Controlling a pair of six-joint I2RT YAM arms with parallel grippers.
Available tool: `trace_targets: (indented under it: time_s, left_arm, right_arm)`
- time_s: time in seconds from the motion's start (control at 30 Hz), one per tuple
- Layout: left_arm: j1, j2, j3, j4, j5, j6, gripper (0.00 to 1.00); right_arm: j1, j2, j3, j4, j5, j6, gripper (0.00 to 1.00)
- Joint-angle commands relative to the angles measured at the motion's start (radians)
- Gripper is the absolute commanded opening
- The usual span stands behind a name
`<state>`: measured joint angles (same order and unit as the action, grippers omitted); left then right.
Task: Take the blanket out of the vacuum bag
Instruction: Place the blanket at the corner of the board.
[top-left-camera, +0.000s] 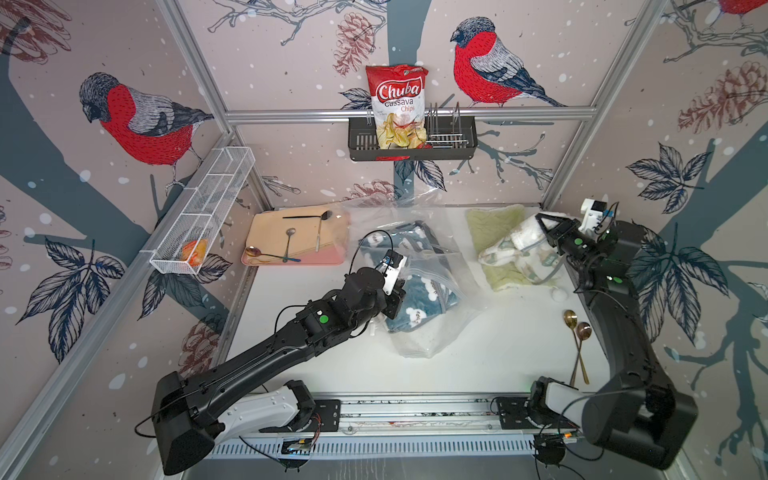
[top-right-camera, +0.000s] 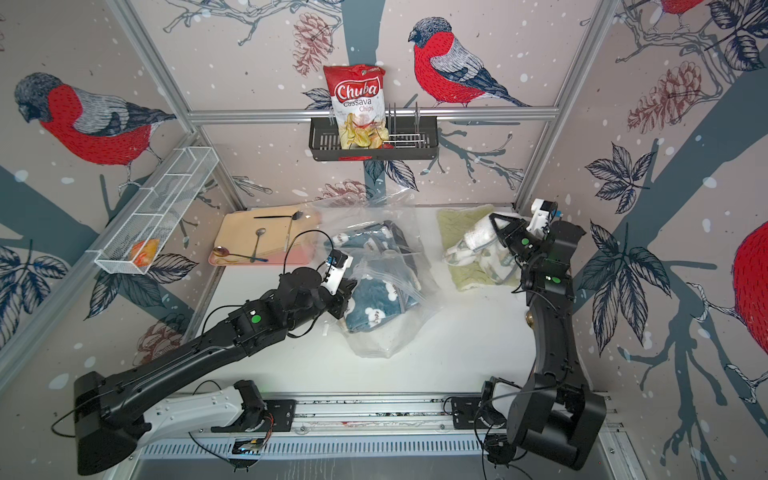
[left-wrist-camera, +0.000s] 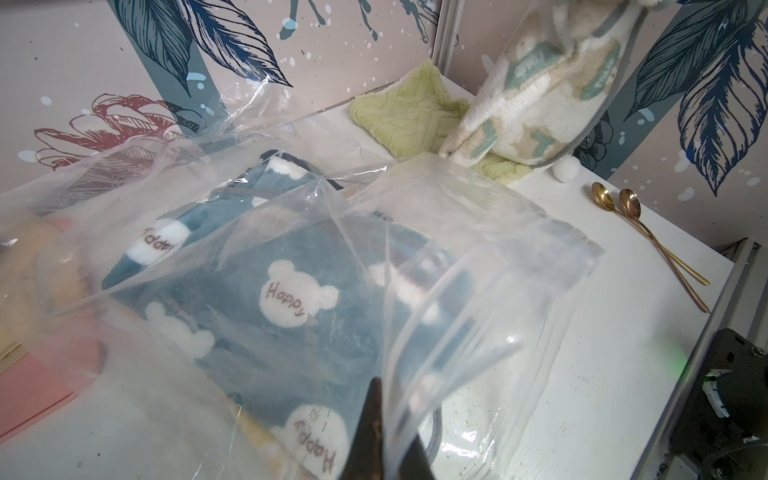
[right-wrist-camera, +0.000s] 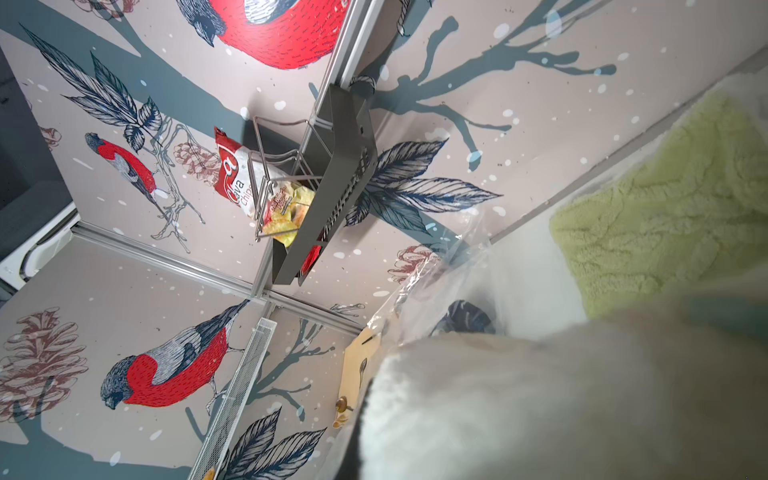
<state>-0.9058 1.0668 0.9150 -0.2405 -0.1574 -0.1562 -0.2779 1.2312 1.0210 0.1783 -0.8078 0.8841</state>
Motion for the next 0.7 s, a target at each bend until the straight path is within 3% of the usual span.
trace_targets:
  time_s: [0.0,0.13,0.2,0.23,0.3,0.43,0.5,0.67]
  left_arm:
    - [0.001,0.005,0.002,0.042,-0.011,0.018,0.0]
    - [0.004,0.015,0.004,0.041,-0.029,0.032,0.0]
    - [0.005,0.015,-0.002,0.044,-0.028,0.036,0.0]
    - [0.005,0.015,-0.002,0.047,-0.027,0.037,0.0]
    - [0.005,0.015,-0.005,0.048,-0.027,0.037,0.0]
    - [0.005,0.019,-0.007,0.049,-0.006,0.031,0.0]
    - [0.005,0.023,-0.005,0.047,0.007,0.025,0.0]
    - [0.005,0.023,0.002,0.047,0.022,0.02,0.0]
  right_arm:
    - [0.043,0.141,0.169,0.06,0.026,-0.076,0.0]
    - [0.1,0.343,0.484,-0.101,0.121,-0.224,0.0]
    - [0.115,0.382,0.514,-0.157,0.182,-0.289,0.0]
    - [0.118,0.386,0.488,-0.174,0.205,-0.324,0.0]
    - [0.104,0.377,0.279,-0.049,0.26,-0.297,0.0]
    - [0.02,0.418,-0.102,0.27,0.142,-0.105,0.0]
    - [0.014,0.371,-0.256,0.368,0.167,-0.065,0.0]
    - [0.012,0.346,-0.29,0.336,0.174,-0.052,0.0]
